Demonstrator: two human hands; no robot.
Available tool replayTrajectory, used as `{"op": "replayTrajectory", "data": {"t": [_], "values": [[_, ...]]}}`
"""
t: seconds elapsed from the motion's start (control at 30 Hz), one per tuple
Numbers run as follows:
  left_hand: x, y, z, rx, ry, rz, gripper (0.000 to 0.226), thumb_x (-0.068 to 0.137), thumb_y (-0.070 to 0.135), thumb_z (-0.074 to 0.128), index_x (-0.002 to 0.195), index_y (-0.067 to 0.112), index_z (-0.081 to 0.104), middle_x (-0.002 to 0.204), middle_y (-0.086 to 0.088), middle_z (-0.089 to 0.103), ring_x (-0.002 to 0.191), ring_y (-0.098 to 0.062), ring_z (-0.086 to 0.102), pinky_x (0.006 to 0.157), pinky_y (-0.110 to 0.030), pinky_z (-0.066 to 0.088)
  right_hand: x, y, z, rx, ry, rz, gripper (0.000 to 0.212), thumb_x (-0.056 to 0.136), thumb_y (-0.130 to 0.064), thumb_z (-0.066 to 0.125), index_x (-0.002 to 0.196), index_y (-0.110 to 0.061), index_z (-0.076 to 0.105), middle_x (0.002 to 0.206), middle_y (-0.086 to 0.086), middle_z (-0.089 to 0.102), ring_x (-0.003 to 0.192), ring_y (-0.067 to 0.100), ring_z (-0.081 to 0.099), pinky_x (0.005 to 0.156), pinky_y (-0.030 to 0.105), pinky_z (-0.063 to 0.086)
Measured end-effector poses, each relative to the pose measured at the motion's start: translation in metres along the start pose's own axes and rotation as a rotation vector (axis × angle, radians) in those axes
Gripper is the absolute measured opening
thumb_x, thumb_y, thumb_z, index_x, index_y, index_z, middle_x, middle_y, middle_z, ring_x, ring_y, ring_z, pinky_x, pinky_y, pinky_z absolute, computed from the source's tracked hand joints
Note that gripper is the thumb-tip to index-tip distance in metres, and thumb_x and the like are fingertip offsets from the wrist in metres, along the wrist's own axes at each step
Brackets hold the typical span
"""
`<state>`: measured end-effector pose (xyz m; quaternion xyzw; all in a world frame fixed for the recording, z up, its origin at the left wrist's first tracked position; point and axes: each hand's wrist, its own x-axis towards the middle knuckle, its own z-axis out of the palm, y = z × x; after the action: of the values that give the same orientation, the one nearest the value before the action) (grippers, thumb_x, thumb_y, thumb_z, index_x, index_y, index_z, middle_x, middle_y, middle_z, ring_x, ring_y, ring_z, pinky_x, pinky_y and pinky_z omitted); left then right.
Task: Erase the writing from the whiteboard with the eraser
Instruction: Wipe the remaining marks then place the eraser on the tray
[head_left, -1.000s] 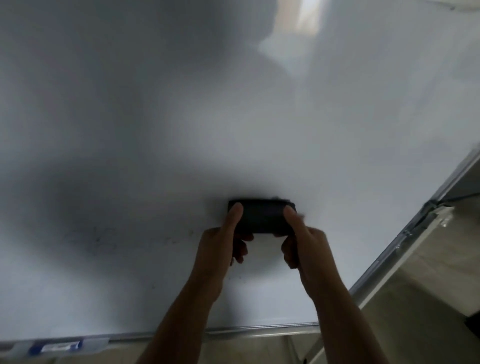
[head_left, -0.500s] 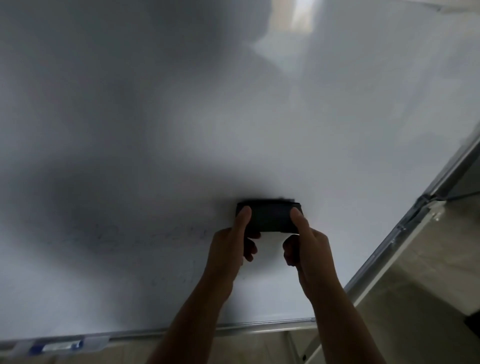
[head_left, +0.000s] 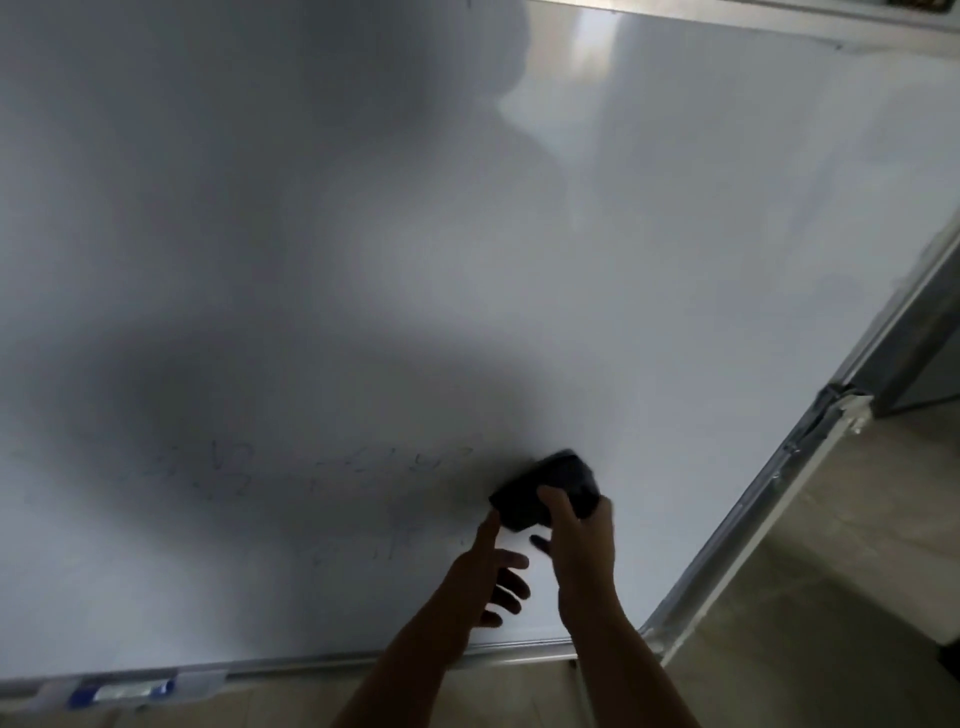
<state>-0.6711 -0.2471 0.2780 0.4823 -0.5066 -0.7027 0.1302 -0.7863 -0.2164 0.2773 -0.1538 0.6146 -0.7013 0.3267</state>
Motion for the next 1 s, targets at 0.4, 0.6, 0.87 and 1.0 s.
{"op": "replayTrajectory", "data": {"t": [0.4, 0.6, 0.87, 1.0], "values": [[-0.032, -0.022, -0.051, -0.479, 0.159, 0.102, 0.035, 0.094, 0.027, 0.051, 0.091, -0.002, 0.071, 0.063, -0.01, 0.054, 0.055, -0.019, 0.046, 0.054, -0.028, 0.032, 0.016, -0.013, -0.015, -0.717, 0.345, -0.696, 0.048, 0.079, -0.024, 0.077, 0.114, -0.004, 0.053, 0.1, 0.012, 0.052, 0.095, 0.028, 0.047, 0.072, 0.034, 0.04], [-0.053, -0.041, -0.039, -0.893, 0.225, 0.003, 0.022, 0.088, 0.02, 0.05, 0.083, 0.002, 0.063, 0.056, -0.006, 0.045, 0.05, -0.018, 0.037, 0.053, -0.025, 0.026, -0.002, 0.002, 0.026, -1.015, 0.034, -1.175, 0.054, 0.079, -0.038, 0.068, 0.119, -0.006, 0.052, 0.102, 0.013, 0.059, 0.09, 0.024, 0.049, 0.072, 0.034, 0.049], [-0.073, -0.04, -0.06, -1.041, 0.248, 0.028, 0.012, 0.08, 0.017, 0.052, 0.077, 0.007, 0.058, 0.056, -0.004, 0.044, 0.049, -0.016, 0.037, 0.05, -0.023, 0.027, -0.011, 0.02, 0.045, -1.067, 0.003, -1.243, 0.055, 0.073, -0.034, 0.08, 0.114, -0.006, 0.056, 0.101, 0.014, 0.061, 0.09, 0.027, 0.056, 0.073, 0.033, 0.05], [-0.076, -0.043, -0.069, -1.047, 0.256, 0.046, 0.009, 0.07, 0.016, 0.053, 0.076, 0.009, 0.057, 0.054, -0.002, 0.042, 0.047, -0.015, 0.037, 0.048, -0.023, 0.027, -0.009, 0.014, 0.051, -0.954, 0.135, -1.144, 0.054, 0.073, -0.03, 0.08, 0.112, -0.002, 0.056, 0.1, 0.017, 0.057, 0.09, 0.029, 0.051, 0.073, 0.034, 0.047]]}}
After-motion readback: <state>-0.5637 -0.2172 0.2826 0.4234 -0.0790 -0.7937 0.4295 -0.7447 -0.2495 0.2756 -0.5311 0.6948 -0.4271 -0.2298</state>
